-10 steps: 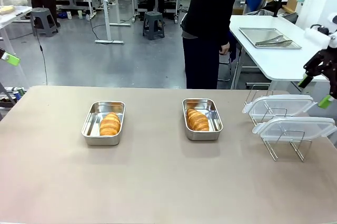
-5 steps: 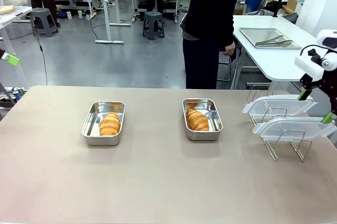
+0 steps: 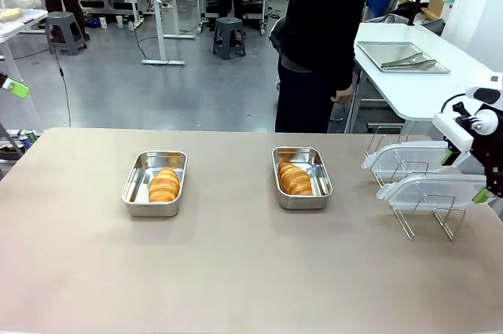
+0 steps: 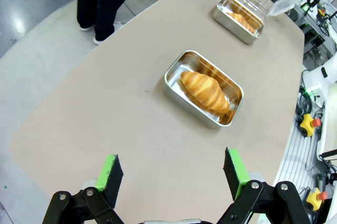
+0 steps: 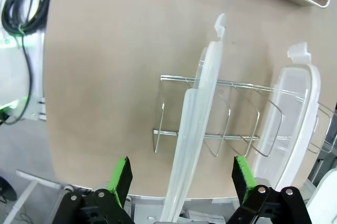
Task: Place the bread in airtight containers.
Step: Pick up one Airtight Container lid and hand it to the human.
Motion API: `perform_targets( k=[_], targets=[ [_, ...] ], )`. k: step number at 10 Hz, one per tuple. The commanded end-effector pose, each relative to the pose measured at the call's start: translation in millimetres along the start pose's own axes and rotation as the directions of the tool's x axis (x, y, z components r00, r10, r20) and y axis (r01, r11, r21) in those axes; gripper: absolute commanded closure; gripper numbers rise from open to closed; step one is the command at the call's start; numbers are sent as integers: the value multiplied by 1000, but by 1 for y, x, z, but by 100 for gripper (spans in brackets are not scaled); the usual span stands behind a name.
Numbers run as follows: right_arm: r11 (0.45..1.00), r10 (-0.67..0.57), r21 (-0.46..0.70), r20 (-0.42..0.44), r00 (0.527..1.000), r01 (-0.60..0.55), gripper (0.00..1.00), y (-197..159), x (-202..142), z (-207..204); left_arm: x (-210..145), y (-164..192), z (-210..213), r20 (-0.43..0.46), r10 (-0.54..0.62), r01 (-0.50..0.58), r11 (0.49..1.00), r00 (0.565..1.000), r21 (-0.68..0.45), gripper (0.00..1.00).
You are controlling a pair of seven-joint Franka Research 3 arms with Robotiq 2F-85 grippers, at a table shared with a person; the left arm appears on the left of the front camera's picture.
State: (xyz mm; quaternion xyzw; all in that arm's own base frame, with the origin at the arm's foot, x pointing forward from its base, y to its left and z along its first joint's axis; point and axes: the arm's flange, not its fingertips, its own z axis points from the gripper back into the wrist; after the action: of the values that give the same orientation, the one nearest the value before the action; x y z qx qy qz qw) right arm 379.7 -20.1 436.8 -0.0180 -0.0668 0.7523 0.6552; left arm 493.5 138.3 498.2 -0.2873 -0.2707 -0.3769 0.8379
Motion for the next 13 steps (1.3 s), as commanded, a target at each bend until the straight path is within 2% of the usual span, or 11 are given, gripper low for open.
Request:
perform_targets(
  k=[1,2,3,4,5,6,7,13],
  targets=[
    [998,-35,-45,-33,999,33,0,-2,0,-7,0,-2,0,-11,-8,8,1000,1000,-2,0],
    [998,-33,-61,-31,999,31,0,-4,0,-8,0,-2,0,-11,-8,8,1000,1000,-2,0],
    [997,-46,-59,-34,998,44,60,-3,1,-7,0,-2,0,-11,-8,8,1000,1000,-2,0],
    [996,-51,-69,-36,998,48,60,-3,1,-6,0,-2,0,-11,-8,8,1000,1000,-2,0],
    [996,-51,-80,-32,998,48,100,-4,2,-5,0,-2,0,-11,-8,8,1000,1000,-2,0],
    [996,-49,-81,-30,998,46,64,-5,2,-6,0,-2,0,-11,-8,8,1000,1000,-2,0],
    [995,-53,-82,-36,998,50,100,-6,3,-7,0,-2,0,-11,-8,8,1000,1000,-2,0],
    [994,-79,-80,-67,995,74,100,-5,4,0,0,-2,0,-11,-8,8,1000,1000,-2,0]
  ],
)
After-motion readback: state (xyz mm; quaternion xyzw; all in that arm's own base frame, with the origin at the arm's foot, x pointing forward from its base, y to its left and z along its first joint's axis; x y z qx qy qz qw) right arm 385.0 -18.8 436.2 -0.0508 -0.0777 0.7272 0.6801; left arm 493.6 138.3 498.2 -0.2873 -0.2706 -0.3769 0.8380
